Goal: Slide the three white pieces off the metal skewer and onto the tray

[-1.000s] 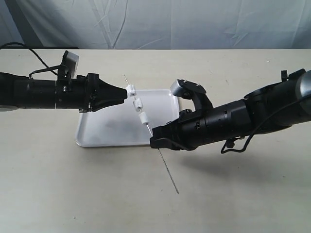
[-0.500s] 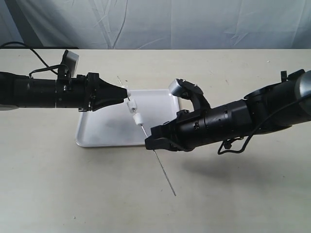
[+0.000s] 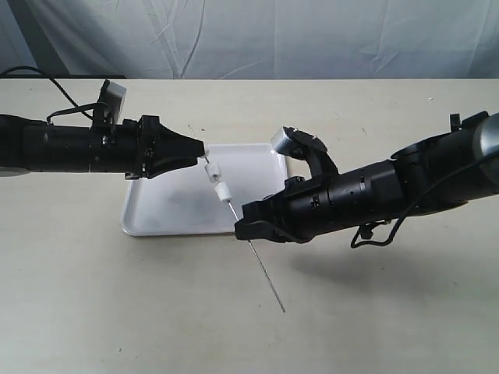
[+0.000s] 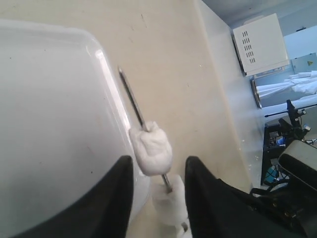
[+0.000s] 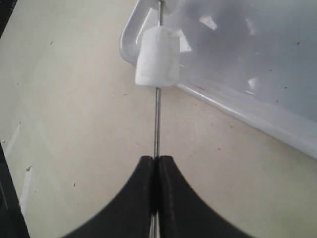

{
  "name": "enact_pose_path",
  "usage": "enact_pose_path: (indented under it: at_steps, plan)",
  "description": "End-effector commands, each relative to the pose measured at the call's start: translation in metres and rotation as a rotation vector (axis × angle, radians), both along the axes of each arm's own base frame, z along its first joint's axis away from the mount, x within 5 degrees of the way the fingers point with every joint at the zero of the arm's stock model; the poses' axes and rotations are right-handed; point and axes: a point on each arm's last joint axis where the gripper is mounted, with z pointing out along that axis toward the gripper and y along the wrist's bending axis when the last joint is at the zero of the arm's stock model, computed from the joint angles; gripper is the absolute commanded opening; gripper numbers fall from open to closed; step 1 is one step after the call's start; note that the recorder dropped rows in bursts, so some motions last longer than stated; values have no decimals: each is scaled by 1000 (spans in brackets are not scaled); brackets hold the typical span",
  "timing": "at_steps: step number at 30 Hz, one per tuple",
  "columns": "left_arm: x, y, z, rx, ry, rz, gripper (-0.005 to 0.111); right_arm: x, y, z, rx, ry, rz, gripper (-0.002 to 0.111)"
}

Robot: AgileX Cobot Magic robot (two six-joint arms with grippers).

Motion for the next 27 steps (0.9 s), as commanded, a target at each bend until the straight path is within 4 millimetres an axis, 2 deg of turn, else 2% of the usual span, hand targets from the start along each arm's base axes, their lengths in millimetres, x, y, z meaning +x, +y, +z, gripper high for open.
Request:
enact_pose_path:
  at_steps: [1, 8, 12, 18, 27]
  plan:
    - [1, 2, -1, -5, 5, 13, 34, 1, 0, -1, -6, 0, -10, -1]
    - [1, 2, -1, -5, 5, 13, 34, -1, 2, 3, 39, 12, 19, -1]
    - [1, 2, -1, -5, 7, 14, 18, -1, 2, 3, 38, 12, 18, -1]
    - [2, 2, -2, 6, 8, 21, 18, -3, 3, 3, 42, 15, 35, -1]
    - [6, 5, -6, 62, 19, 61, 18, -14, -2, -4, -41, 120, 108, -1]
